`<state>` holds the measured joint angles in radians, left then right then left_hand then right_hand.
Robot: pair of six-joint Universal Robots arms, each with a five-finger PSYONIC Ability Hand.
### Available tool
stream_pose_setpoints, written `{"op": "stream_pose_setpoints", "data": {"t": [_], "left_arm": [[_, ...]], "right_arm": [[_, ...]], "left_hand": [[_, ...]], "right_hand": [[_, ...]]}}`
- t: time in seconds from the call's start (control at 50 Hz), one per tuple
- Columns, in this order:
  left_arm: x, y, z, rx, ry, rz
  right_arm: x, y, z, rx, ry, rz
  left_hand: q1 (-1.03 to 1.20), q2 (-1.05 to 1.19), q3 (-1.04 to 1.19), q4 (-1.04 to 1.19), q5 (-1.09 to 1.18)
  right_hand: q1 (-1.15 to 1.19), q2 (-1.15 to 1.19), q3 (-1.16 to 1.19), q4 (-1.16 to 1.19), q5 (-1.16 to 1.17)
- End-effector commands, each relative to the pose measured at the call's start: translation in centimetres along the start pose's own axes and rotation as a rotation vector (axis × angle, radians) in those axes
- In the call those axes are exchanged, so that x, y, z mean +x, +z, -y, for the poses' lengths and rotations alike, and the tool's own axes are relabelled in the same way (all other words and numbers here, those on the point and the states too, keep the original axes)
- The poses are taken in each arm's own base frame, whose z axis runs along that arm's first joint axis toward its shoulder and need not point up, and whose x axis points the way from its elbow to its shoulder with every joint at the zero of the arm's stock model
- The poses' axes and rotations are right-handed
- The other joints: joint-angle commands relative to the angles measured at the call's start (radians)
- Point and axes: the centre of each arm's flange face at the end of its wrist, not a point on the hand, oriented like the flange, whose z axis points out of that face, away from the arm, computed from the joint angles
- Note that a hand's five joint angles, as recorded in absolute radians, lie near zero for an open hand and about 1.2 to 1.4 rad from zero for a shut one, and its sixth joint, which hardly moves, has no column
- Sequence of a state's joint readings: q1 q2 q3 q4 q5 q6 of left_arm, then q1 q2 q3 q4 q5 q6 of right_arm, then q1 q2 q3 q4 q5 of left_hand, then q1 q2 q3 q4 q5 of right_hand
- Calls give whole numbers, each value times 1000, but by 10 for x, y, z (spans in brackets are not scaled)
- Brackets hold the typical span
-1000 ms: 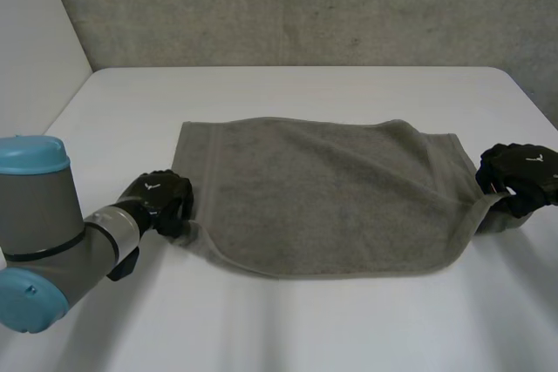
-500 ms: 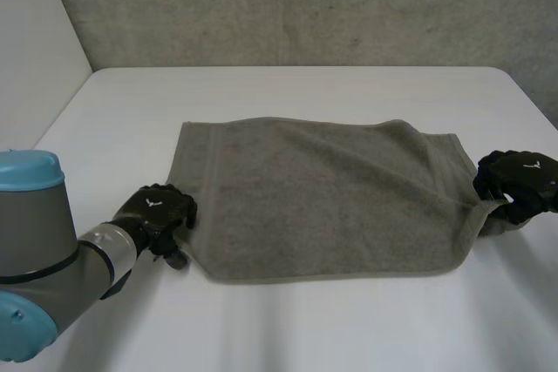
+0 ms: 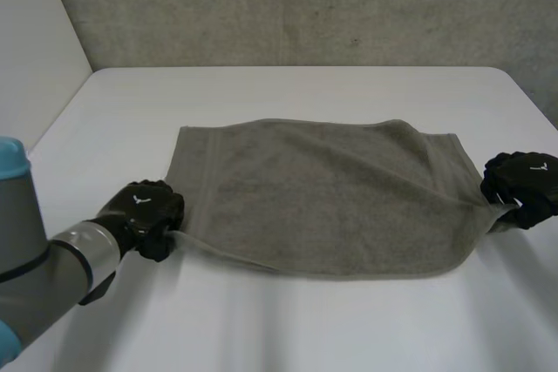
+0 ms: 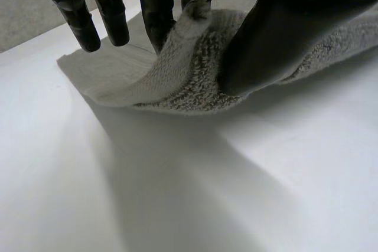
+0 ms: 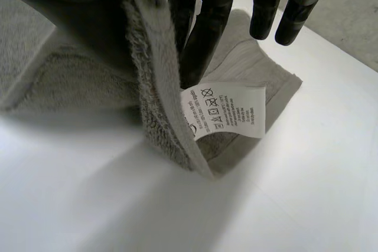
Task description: Fold the towel.
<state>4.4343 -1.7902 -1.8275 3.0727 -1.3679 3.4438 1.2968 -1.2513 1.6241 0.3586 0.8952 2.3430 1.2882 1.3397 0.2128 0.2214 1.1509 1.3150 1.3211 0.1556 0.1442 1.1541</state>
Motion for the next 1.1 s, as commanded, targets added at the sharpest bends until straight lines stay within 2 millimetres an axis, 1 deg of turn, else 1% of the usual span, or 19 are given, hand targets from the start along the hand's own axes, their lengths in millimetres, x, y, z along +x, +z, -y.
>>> {"op": "stream_pose_setpoints", "data": {"t": [0.02, 0.22, 0.32, 0.34, 0.36, 0.38, 0.4, 0.42, 0.44, 0.46, 0.5, 0.52, 0.56, 0.62, 0.76, 0.88, 0.98, 1.02, 1.1], "left_arm": [[-8, -16, 5, -92, 38, -2], [-22, 2, 26, -62, 125, 12], [-37, 39, 59, 97, 155, 65], [-47, 53, 83, 229, 178, 119], [-55, 61, 104, 354, 193, 176], [-55, 61, 105, 355, 193, 176], [-62, 65, 131, 508, 198, 244], [-62, 65, 132, 510, 198, 244], [-69, 63, 161, 680, 187, 315], [-73, 56, 187, 853, 167, 365], [-76, 47, 208, 999, 155, 404], [-79, 30, 231, 1151, 146, 436], [-75, 12, 245, 1241, 147, 438], [-71, -16, 259, 1307, 142, 432], [-67, -10, 236, 1232, 134, 344], [-63, 23, 186, 1058, 149, 262], [-76, 58, 131, 868, 111, 260], [-75, 73, 99, 758, 80, 244], [-70, 83, 71, 667, 63, 224]], "right_arm": [[-3, -10, -4, -136, -218, 50], [3, 12, 2, -179, -448, 97], [16, 48, 53, 24, -620, -59], [16, 48, 53, 25, -620, -59], [22, 54, 72, 109, -639, -127], [30, 58, 99, 222, -651, -222], [30, 58, 99, 224, -651, -223], [36, 60, 125, 345, -654, -314], [43, 56, 152, 474, -638, -415], [43, 56, 152, 475, -638, -416], [58, 26, 204, 744, -533, -616], [58, 26, 204, 745, -533, -617], [64, -20, 236, 947, -432, -706], [62, -32, 241, 984, -390, -687], [41, -15, 214, 865, -360, -486], [27, 3, 186, 767, -331, -379], [11, 20, 146, 666, -334, -296], [5, 30, 113, 590, -344, -241], [-6, 42, 76, 508, -334, -154]], "left_hand": [[108, 57, -38, -47, 71], [108, 57, -38, -47, 71], [108, 57, -38, -47, 71], [108, 57, -38, -47, 71], [108, 57, -38, -47, 71], [108, 57, -38, -47, 71], [108, 57, -38, -47, 71], [108, 57, -38, -47, 71], [108, 57, -38, -47, 71], [108, 57, -38, -47, 71], [108, 57, -38, -47, 71], [108, 57, -38, -47, 71], [108, 57, -38, -47, 71], [108, 57, -38, -47, 71], [108, 57, -38, -47, 71], [108, 57, -38, -47, 71], [108, 57, -38, -47, 71], [108, 57, -38, -47, 71], [108, 57, -38, -47, 71]], "right_hand": [[81, 75, 19, 30, 68], [81, 75, 19, 30, 68], [81, 75, 19, 30, 68], [81, 75, 19, 30, 68], [81, 75, 19, 30, 68], [81, 75, 19, 30, 68], [81, 75, 19, 30, 68], [81, 75, 19, 30, 68], [81, 75, 19, 30, 68], [81, 75, 19, 30, 68], [81, 75, 19, 30, 68], [81, 75, 19, 30, 68], [81, 75, 19, 30, 68], [81, 75, 19, 30, 68], [81, 75, 19, 30, 68], [81, 75, 19, 30, 68], [81, 75, 19, 30, 68], [81, 75, 19, 30, 68], [81, 75, 19, 30, 68]]}}
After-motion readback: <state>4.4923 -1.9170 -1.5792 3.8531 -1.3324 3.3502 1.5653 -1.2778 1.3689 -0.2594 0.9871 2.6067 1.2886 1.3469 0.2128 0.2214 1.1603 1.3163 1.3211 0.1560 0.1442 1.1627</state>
